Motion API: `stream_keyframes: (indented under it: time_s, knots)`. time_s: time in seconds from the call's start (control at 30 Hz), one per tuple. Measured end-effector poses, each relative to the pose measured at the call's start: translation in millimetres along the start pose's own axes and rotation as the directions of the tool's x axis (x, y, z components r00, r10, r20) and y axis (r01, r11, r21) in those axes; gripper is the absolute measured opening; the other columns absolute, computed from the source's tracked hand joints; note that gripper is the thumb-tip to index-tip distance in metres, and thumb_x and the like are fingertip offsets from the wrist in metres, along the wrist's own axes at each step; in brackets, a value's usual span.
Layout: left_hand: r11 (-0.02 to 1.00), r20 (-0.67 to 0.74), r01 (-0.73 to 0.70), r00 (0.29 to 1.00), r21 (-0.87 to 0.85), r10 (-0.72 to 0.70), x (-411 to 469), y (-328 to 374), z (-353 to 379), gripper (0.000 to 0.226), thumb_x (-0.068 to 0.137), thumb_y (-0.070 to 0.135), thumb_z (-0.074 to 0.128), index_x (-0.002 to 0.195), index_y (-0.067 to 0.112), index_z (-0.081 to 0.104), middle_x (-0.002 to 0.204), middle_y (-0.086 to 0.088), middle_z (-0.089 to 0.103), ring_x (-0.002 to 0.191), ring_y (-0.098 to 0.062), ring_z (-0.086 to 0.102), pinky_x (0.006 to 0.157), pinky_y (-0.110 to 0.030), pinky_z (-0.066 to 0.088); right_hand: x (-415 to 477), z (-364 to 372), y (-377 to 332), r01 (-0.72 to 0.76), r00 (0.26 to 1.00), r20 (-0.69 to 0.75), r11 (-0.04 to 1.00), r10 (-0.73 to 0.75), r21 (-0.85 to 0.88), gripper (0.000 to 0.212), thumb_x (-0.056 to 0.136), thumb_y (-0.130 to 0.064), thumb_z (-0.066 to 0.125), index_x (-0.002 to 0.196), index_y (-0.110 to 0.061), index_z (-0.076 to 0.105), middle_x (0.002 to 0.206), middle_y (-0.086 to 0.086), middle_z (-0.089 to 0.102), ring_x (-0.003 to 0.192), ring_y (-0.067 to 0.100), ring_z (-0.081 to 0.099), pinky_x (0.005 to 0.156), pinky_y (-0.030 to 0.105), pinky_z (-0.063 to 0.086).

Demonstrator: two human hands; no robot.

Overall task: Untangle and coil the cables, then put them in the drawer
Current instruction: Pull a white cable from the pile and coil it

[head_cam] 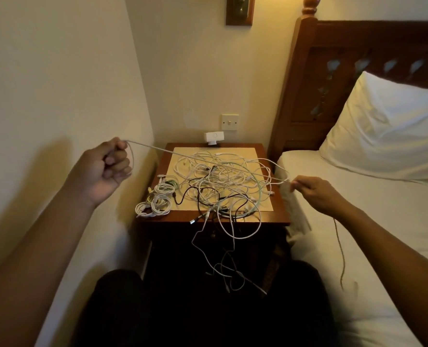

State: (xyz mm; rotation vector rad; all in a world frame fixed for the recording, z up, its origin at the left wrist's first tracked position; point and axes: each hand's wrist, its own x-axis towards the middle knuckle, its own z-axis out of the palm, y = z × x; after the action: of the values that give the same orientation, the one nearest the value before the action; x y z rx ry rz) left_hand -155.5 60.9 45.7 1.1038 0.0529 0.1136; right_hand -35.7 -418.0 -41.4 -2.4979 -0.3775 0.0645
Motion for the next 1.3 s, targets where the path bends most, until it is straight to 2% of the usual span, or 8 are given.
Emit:
stream_keyframes:
  time_s: [0.37, 0.53, 0.67, 0.83, 1.0, 1.1, 1.2, 1.3]
  knots:
    - [0.963, -0.326, -0.142, 0.943, -0.230, 0.061, 58.2, 7.3, -40.8, 0.018, 0.075, 0.011, 0.051, 0.061, 0.022, 0.048, 0.054, 0.010, 0.038, 0.042, -0.007, 0.022, 0.051, -0.022, 0.024, -54.1, -6.0, 115.2, -0.337, 0.941, -0.030, 0.939, 0.336, -0.063, 0.030, 0.110, -0.023, 0.046, 0.093, -0.021, 0.071, 0.110, 0.006, 0.071, 0.094, 0.023, 0.064, 0.081, 0.035, 0.045]
    - [0.998, -0.169, -0.042, 0.985, -0.035, 0.036, 47.4, -6.8, -16.1, 0.025, 0.094, 0.019, 0.051, 0.070, 0.020, 0.060, 0.054, 0.009, 0.040, 0.037, -0.006, 0.022, 0.046, -0.022, 0.026, -63.4, 5.5, 116.7, -0.396, 0.908, 0.115, 0.915, 0.402, -0.071, 0.018, 0.107, -0.024, 0.054, 0.098, -0.025, 0.071, 0.118, 0.013, 0.073, 0.101, 0.025, 0.066, 0.081, 0.028, 0.049]
    - [0.956, 0.172, 0.111, 0.972, 0.273, -0.162, 23.3, -22.2, 36.2, 0.027, 0.105, 0.024, 0.043, 0.088, 0.011, 0.061, 0.053, 0.007, 0.040, 0.034, -0.003, 0.024, 0.043, -0.021, 0.025, -40.9, 9.0, 37.9, -0.175, 0.968, 0.148, 0.969, 0.201, -0.172, 0.046, 0.102, -0.041, 0.060, 0.144, -0.021, 0.057, 0.146, 0.005, 0.059, 0.124, 0.021, 0.059, 0.098, 0.032, 0.045]
    - [0.928, 0.374, 0.177, 0.878, 0.327, -0.299, -4.0, -41.1, 107.8, 0.025, 0.105, 0.023, 0.045, 0.102, 0.004, 0.060, 0.058, 0.004, 0.048, 0.038, -0.005, 0.031, 0.045, -0.021, 0.031, -38.7, 22.7, -125.6, 0.205, 0.946, 0.186, 0.935, -0.265, 0.288, 0.059, 0.100, -0.047, 0.056, 0.154, -0.027, 0.042, 0.146, -0.006, 0.056, 0.130, 0.006, 0.053, 0.106, 0.030, 0.048]
    - [0.987, 0.289, 0.107, 0.947, 0.118, -0.137, -2.6, -32.9, 126.1, 0.028, 0.105, 0.022, 0.046, 0.113, 0.001, 0.062, 0.064, 0.003, 0.051, 0.046, -0.006, 0.038, 0.049, -0.020, 0.039, -51.4, 74.5, -176.5, 0.229, 0.954, 0.052, 0.827, -0.297, 0.514, 0.025, 0.111, -0.026, 0.041, 0.121, -0.021, 0.064, 0.075, -0.009, 0.064, 0.068, 0.006, 0.063, 0.066, 0.028, 0.054]
    - [1.000, 0.115, -0.003, 0.993, 0.018, 0.001, 6.9, -30.0, 111.1, 0.028, 0.106, 0.020, 0.048, 0.117, -0.001, 0.064, 0.077, -0.002, 0.064, 0.058, -0.009, 0.056, 0.057, -0.021, 0.050, -72.0, 88.1, -177.1, 0.278, 0.935, 0.133, 0.912, -0.330, 0.303, 0.030, 0.112, -0.029, 0.037, 0.125, -0.024, 0.064, 0.072, -0.015, 0.054, 0.057, 0.002, 0.050, 0.056, 0.025, 0.042]
    - [0.897, 0.044, -0.132, 0.991, 0.422, 0.125, 3.4, -53.3, 103.0, 0.028, 0.109, 0.021, 0.045, 0.124, 0.005, 0.063, 0.091, -0.006, 0.076, 0.077, -0.020, 0.073, 0.076, -0.030, 0.059, -87.6, 77.3, -192.2, 0.381, 0.880, 0.229, 0.906, -0.417, 0.187, 0.030, 0.111, -0.034, 0.039, 0.119, -0.022, 0.065, 0.084, -0.005, 0.066, 0.071, 0.011, 0.063, 0.066, 0.035, 0.056]
    - [0.658, 0.194, -0.159, 0.981, 0.736, 0.020, -12.5, -78.5, 100.1, 0.031, 0.110, 0.031, 0.042, 0.117, 0.016, 0.068, 0.089, -0.002, 0.076, 0.074, -0.015, 0.071, 0.076, -0.035, 0.053, -79.0, 47.6, -206.4, 0.454, 0.880, 0.094, 0.883, -0.466, 0.120, 0.029, 0.110, -0.033, 0.046, 0.105, -0.018, 0.071, 0.077, -0.002, 0.066, 0.062, 0.004, 0.060, 0.056, 0.015, 0.044]
